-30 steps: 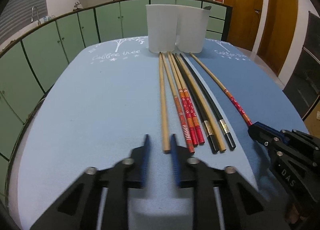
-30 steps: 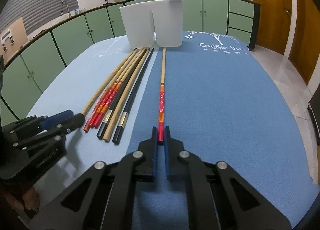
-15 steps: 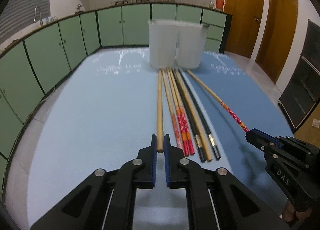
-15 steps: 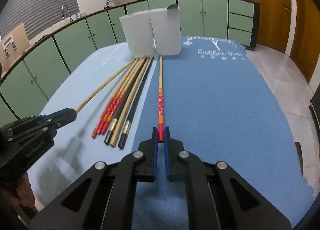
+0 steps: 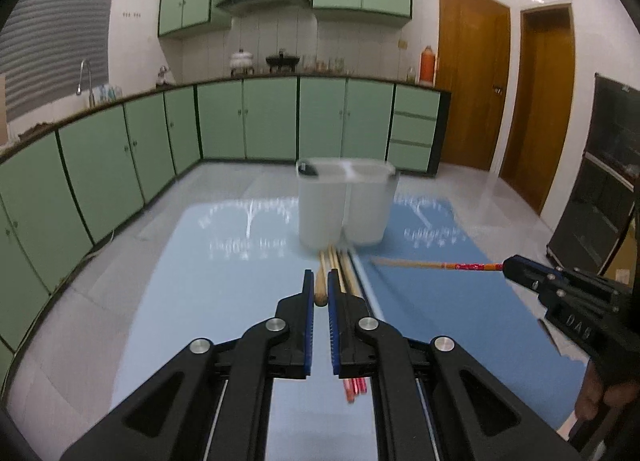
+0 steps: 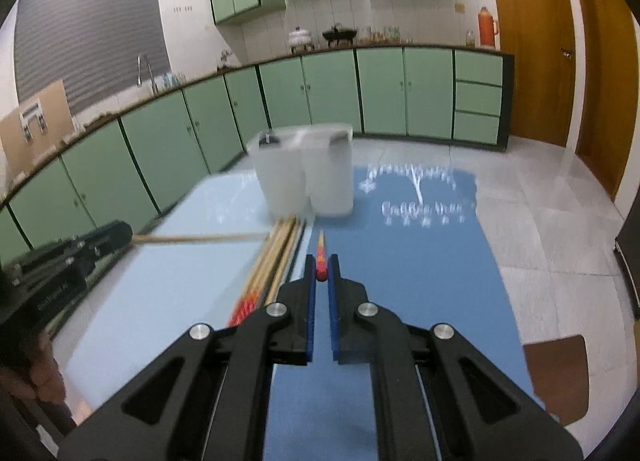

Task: Organize utensils
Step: 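Lift both chopsticks and carry them over the white holder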

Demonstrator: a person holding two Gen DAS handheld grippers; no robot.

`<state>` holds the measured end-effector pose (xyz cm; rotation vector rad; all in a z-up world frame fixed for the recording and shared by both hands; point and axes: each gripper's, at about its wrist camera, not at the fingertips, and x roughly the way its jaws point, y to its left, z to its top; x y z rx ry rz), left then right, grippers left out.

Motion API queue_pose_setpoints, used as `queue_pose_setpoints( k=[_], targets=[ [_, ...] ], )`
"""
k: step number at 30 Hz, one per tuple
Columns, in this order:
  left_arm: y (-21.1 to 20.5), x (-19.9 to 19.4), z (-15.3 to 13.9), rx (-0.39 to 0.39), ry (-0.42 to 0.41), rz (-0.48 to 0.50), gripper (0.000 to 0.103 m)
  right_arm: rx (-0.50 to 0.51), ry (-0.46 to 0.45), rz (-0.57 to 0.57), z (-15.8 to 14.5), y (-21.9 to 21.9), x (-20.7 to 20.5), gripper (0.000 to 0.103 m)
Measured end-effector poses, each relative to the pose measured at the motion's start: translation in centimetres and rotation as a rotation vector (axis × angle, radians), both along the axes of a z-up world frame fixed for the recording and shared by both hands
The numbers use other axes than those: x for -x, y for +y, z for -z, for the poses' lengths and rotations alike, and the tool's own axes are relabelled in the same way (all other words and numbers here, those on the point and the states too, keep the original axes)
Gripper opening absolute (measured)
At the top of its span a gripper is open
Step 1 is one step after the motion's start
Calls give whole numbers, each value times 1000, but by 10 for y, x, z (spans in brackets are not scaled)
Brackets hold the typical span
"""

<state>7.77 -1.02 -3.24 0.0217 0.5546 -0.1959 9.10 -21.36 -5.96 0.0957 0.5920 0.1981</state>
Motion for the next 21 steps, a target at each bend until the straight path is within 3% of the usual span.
queue_pose_setpoints(
  k=[9,21],
  targets=[
    [-2,-25,-34,7,-54,31,6,-30,-26,-63,-56,-9,-32,5],
    [3,-44,-49,13,-59,49,6,-23,18,-138,-81,-8,-60,5]
  ],
)
